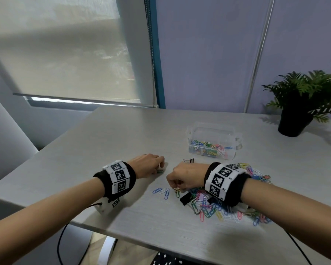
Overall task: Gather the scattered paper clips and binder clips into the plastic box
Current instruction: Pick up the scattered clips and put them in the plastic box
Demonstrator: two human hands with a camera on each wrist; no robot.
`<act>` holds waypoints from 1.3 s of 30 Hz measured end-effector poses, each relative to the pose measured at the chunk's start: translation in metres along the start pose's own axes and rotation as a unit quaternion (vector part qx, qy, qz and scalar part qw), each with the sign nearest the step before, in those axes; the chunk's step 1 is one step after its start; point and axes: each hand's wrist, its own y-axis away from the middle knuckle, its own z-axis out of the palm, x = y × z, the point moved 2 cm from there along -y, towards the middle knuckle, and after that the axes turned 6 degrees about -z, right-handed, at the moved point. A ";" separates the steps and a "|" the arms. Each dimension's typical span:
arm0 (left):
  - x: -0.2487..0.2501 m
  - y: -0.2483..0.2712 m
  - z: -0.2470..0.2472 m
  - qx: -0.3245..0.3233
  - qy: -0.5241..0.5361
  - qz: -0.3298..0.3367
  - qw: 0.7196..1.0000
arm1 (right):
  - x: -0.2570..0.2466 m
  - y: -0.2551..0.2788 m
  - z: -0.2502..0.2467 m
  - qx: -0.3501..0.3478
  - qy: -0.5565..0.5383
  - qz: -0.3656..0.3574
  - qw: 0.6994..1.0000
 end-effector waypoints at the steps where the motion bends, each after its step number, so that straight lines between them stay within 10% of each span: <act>1: 0.000 0.001 0.001 0.005 0.014 -0.001 1.000 | 0.001 -0.001 0.000 -0.004 0.004 0.003 1.000; 18: 0.005 0.002 0.002 -0.014 0.002 -0.053 0.999 | 0.009 0.014 0.003 0.021 -0.025 0.015 0.999; 30: 0.035 -0.020 -0.044 0.024 0.104 0.025 0.994 | 0.095 0.095 -0.065 0.268 -0.186 0.207 0.922; 39: 0.079 -0.133 -0.100 0.058 0.264 0.017 0.963 | 0.129 0.083 -0.066 0.277 -0.137 0.322 0.895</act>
